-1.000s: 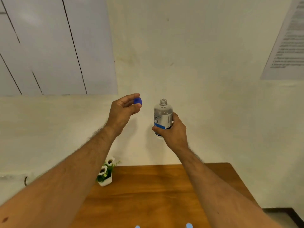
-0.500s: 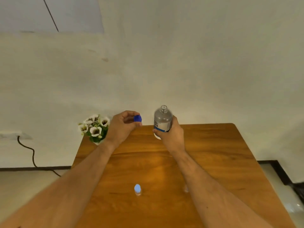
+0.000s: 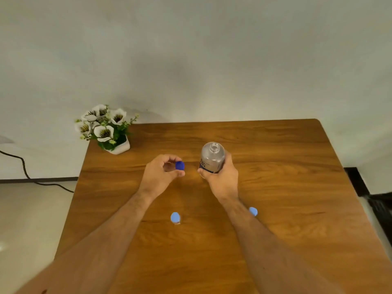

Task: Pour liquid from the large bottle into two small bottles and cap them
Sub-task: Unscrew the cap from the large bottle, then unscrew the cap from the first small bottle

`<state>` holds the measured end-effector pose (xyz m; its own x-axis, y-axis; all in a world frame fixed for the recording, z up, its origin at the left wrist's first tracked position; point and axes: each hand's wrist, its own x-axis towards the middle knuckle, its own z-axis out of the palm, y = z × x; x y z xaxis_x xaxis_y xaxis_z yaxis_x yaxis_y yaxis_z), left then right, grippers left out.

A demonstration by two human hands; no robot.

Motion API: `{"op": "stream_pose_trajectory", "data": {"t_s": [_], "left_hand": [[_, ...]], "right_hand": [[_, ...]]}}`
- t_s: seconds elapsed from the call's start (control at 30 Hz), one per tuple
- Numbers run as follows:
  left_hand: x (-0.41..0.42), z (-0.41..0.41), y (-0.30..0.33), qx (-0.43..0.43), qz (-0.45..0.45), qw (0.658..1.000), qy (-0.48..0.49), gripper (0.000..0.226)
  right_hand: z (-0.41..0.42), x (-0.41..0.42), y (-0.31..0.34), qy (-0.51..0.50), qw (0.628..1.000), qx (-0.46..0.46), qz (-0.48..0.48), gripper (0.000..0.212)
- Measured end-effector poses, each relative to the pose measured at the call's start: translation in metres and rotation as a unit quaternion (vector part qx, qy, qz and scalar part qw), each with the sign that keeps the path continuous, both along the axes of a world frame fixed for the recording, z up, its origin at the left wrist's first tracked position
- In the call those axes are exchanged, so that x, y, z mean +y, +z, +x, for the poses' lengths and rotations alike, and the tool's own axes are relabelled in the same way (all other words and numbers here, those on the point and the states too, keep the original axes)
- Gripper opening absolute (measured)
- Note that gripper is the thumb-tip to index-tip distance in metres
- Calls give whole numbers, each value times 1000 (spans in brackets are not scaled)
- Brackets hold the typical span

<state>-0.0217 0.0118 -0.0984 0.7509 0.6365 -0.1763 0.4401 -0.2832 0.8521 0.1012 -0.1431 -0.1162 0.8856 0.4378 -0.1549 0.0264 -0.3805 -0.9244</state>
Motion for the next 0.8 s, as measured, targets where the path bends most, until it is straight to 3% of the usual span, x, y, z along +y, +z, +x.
{"op": "stream_pose_trajectory", "data": {"t_s": [0.2,0.57,0.8], "left_hand": [[-4,-5,-49,78,28,997,-7,37],[-12,-4,-71,114,68,991,-15,39],[-13,-16,-66,112,15,994,0,81]], "right_hand": [[-4,-3,-22,-15,1000,-6,-9,84],[-12,-10,-37,-18,999,-8,-27,89],[-21,-19,-43,5,996,57,-73,102]]}}
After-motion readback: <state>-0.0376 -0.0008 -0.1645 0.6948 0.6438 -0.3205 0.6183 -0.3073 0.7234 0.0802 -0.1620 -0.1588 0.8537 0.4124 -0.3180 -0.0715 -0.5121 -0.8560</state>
